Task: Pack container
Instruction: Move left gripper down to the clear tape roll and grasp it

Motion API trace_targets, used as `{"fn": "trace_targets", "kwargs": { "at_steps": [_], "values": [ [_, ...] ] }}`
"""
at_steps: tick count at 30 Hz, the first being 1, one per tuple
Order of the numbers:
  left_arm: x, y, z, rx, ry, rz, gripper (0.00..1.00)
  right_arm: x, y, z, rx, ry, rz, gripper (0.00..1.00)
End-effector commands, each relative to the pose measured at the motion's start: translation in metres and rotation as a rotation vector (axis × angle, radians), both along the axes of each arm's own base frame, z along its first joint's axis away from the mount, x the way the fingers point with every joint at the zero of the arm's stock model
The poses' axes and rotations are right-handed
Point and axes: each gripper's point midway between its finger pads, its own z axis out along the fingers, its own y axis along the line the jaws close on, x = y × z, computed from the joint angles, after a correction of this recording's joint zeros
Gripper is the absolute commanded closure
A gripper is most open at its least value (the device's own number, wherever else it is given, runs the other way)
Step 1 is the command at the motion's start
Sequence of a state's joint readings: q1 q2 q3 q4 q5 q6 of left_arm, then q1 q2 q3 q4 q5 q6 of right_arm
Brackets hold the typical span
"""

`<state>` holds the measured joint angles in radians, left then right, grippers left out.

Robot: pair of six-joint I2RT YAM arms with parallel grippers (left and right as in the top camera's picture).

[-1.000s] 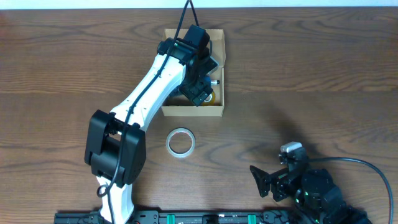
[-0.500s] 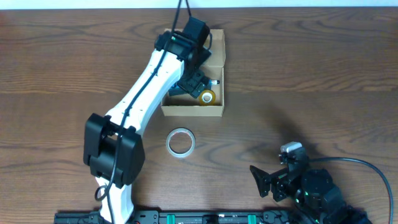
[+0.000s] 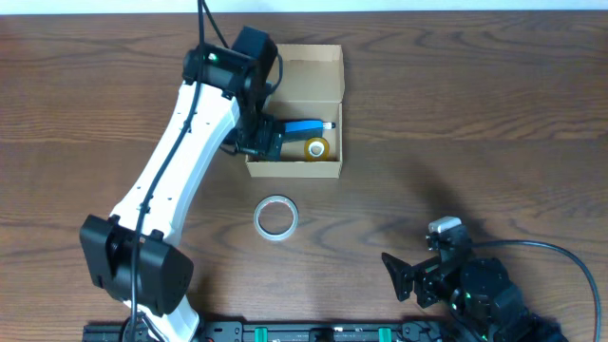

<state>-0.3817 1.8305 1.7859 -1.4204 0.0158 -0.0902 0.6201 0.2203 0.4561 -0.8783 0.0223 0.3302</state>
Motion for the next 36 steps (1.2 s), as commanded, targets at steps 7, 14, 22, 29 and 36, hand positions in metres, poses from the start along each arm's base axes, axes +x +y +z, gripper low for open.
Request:
{"fn": "trace_targets", "kwargs": {
  "at_steps": [7, 14, 22, 29, 36],
  "values": [
    [-0.065, 0.000, -0.026, 0.012, 0.070, -0.068, 0.05, 0.001, -0.002, 0.001, 0.008, 0.000, -0.016, 0.01],
    [-0.117, -0.007, -0.053, -0.127, 0.049, -0.078, 0.05, 0.001, -0.002, 0.001, 0.007, 0.001, -0.016, 0.01],
    [-0.133, -0.001, -0.093, -0.133, 0.070, 0.109, 0.04, 0.001, -0.002, 0.001, 0.008, 0.000, -0.016, 0.01],
    [-0.132, 0.002, -0.105, -0.124, 0.063, 0.366, 0.05, 0.001, -0.002, 0.001, 0.008, 0.001, -0.017, 0.01],
    [-0.127, 0.010, -0.108, -0.088, 0.025, 0.685, 0.05, 0.001, -0.002, 0.001, 0.008, 0.000, -0.016, 0.01]
  ]
}}
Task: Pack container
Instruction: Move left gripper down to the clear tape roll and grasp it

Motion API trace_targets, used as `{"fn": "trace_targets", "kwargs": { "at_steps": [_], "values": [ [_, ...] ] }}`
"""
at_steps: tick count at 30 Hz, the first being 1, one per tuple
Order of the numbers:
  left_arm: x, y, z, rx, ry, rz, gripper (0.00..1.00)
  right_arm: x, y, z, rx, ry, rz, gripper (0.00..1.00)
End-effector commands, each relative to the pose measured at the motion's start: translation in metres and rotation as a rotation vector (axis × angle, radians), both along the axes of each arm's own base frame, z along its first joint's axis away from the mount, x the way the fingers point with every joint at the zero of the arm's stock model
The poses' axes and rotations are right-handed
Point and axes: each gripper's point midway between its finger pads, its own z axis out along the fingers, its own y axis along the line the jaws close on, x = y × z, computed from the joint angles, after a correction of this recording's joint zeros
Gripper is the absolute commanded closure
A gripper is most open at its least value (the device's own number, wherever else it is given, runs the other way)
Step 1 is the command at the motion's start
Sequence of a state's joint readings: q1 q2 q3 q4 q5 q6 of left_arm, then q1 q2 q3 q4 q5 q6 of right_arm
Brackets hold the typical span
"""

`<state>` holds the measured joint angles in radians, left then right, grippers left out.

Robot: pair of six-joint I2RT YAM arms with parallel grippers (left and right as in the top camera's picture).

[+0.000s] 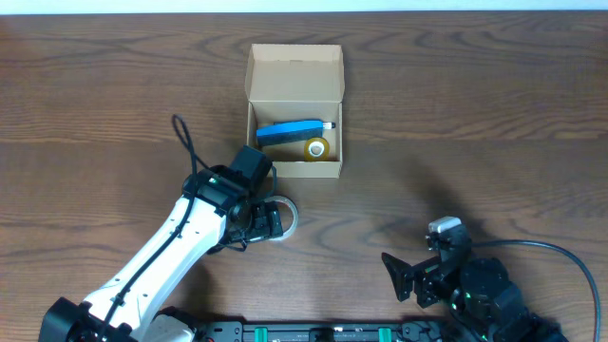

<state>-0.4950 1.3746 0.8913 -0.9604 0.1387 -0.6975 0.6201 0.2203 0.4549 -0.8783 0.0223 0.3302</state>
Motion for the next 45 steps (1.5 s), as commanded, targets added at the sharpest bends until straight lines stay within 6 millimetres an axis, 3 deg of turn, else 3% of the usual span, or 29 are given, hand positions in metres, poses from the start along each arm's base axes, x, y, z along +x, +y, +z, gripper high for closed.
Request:
{"fn": "trace_targets", "kwargs": {
  "at_steps": [1, 15, 22, 34, 45],
  "values": [
    [0.002, 0.010, -0.003, 0.057, -0.007, 0.224, 0.05, 0.001, -0.002, 0.001, 0.008, -0.001, -0.016, 0.01],
    [-0.002, 0.017, -0.030, 0.068, -0.014, 0.438, 0.02, 0.001, -0.002, 0.001, 0.008, 0.000, -0.016, 0.01],
    [0.006, 0.002, -0.040, 0.009, 0.004, 0.452, 0.02, 0.001, -0.002, 0.001, 0.008, 0.000, -0.016, 0.01],
    [0.001, -0.009, -0.073, 0.018, 0.122, 0.459, 0.00, 0.001, -0.002, 0.001, 0.008, 0.000, -0.016, 0.01],
    [-0.004, -0.006, -0.084, 0.054, 0.161, 0.495, 0.43, 0.001, -0.002, 0.001, 0.008, 0.000, -0.016, 0.01]
  ]
}}
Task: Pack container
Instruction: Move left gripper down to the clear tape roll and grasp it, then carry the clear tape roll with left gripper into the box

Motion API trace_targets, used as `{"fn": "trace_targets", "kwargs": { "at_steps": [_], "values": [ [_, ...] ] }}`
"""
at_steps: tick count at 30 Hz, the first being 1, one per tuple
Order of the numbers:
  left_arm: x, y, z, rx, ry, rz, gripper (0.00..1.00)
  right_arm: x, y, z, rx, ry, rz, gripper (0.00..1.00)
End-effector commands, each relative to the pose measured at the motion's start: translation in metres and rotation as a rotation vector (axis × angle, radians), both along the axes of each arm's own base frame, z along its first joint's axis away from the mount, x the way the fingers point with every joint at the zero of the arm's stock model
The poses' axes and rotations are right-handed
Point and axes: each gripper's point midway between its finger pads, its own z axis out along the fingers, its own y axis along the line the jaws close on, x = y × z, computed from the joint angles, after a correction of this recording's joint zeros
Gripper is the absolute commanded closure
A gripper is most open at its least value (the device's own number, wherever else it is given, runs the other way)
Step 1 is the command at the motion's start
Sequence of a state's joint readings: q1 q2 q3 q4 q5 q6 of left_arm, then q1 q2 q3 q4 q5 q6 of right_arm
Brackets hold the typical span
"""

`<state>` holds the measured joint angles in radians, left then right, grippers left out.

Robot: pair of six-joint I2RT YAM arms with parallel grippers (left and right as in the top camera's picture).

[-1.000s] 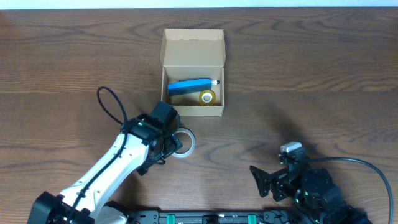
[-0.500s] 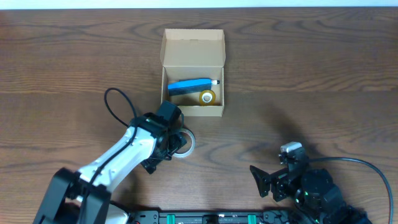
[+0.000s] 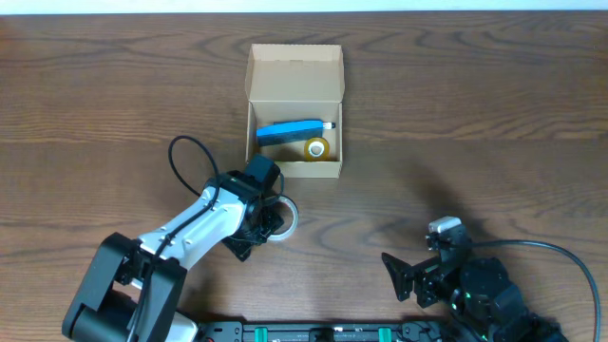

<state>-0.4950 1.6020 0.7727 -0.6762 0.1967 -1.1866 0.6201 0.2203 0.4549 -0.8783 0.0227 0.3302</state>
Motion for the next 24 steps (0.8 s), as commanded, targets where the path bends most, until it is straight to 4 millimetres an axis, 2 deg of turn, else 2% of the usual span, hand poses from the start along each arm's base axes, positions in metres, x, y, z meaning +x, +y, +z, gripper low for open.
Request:
{"fn": "trace_targets", "kwargs": {
  "at_steps": [1, 4, 7, 8, 12, 16, 24],
  "values": [
    [-0.009, 0.007, -0.012, 0.048, 0.047, 0.006, 0.50, 0.001, -0.002, 0.001, 0.008, -0.001, -0.016, 0.01],
    [-0.010, 0.008, -0.015, 0.055, 0.059, 0.005, 0.65, 0.001, -0.002, 0.001, 0.008, 0.000, -0.016, 0.01],
    [-0.010, 0.009, -0.015, 0.057, 0.058, -0.002, 0.91, 0.001, -0.002, 0.001, 0.008, 0.000, -0.016, 0.00],
    [-0.010, 0.009, -0.015, 0.057, 0.058, -0.002, 0.94, 0.001, -0.002, 0.001, 0.008, -0.001, -0.016, 0.01],
    [-0.011, 0.009, -0.015, 0.057, 0.064, -0.003, 0.94, 0.001, -0.002, 0.001, 0.008, 0.000, -0.016, 0.01],
    [-0.022, 0.015, -0.011, 0.077, 0.105, -0.017, 0.94, 0.001, -0.002, 0.001, 0.008, -0.001, -0.016, 0.01],
    [-0.044, 0.027, 0.016, 0.089, 0.137, -0.066, 0.94, 0.001, -0.002, 0.001, 0.008, 0.000, -0.016, 0.01]
  ]
}}
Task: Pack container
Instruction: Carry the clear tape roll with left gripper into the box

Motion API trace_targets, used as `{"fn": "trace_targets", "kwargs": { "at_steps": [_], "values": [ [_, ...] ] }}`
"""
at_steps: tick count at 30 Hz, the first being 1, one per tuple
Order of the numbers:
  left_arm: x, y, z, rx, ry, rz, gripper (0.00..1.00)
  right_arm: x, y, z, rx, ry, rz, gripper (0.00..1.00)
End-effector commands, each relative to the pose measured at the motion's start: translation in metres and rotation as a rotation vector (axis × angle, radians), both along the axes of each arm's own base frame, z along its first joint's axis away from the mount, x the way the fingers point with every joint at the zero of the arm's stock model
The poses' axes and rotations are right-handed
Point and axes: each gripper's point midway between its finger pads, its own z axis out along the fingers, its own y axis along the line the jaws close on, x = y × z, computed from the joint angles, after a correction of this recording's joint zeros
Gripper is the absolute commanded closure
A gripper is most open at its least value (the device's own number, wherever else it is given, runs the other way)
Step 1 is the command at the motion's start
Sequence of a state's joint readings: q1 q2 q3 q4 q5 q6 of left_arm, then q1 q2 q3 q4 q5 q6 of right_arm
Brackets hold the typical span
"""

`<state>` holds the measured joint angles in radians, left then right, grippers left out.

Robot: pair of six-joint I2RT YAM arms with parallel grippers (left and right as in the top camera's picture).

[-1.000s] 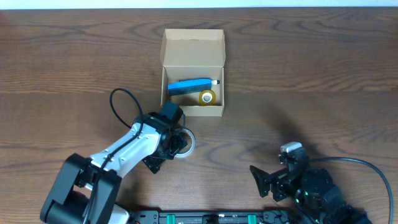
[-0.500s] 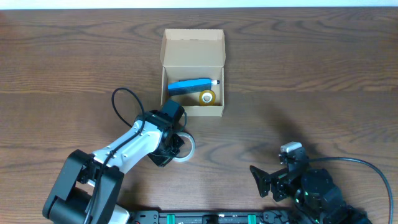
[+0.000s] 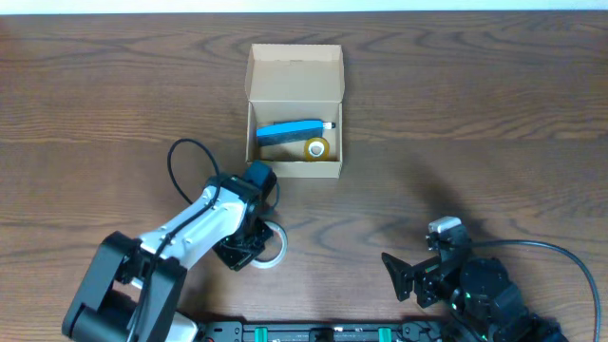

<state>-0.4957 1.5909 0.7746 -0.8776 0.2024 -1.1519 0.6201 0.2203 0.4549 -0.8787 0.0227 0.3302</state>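
An open cardboard box (image 3: 295,171) stands at the middle back of the table. A blue flat item (image 3: 290,130) and a small yellow tape roll (image 3: 316,148) lie inside it. In front of the box, near the table's front edge, a white tape ring (image 3: 278,250) lies half hidden under my left gripper (image 3: 258,249). That gripper points down and appears shut on the ring's rim. My right gripper (image 3: 399,275) rests at the front right, open and holding nothing.
The box's lid flap (image 3: 294,71) stands open toward the back. The left arm's black cable (image 3: 180,157) loops out to the left of the arm. The right arm's base (image 3: 484,290) sits folded at the front right corner.
The left gripper has shifted toward the table's front edge, and the white tape ring has shifted with it, from just below the box to farther forward.
My left gripper was first inside the box beside the blue item and the yellow roll. It then stood out of the box at the white ring on the table, then lower over it. Now the ring sits nearer the front under the gripper. The right arm stayed still.
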Motion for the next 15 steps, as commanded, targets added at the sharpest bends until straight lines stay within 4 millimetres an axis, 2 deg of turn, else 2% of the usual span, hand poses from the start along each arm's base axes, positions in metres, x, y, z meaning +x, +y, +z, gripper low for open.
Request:
{"fn": "trace_targets", "kwargs": {
  "at_steps": [1, 5, 8, 11, 15],
  "values": [
    [-0.002, 0.005, 0.012, 0.000, -0.040, -0.037, 0.94, 0.001, -0.002, 0.001, 0.009, -0.001, -0.016, 0.01],
    [0.007, 0.001, 0.034, -0.051, -0.136, -0.038, 0.94, 0.001, -0.002, 0.001, 0.008, -0.001, -0.016, 0.01],
    [0.020, -0.008, 0.057, -0.117, -0.241, -0.071, 0.95, 0.001, -0.002, 0.001, 0.008, -0.001, -0.016, 0.01],
    [0.039, -0.018, 0.086, -0.173, -0.353, -0.111, 0.95, 0.001, -0.002, 0.001, 0.008, -0.001, -0.016, 0.01],
    [0.074, -0.037, 0.131, -0.242, -0.512, -0.171, 0.95, 0.001, -0.002, 0.001, 0.009, -0.001, -0.016, 0.01]
  ]
}}
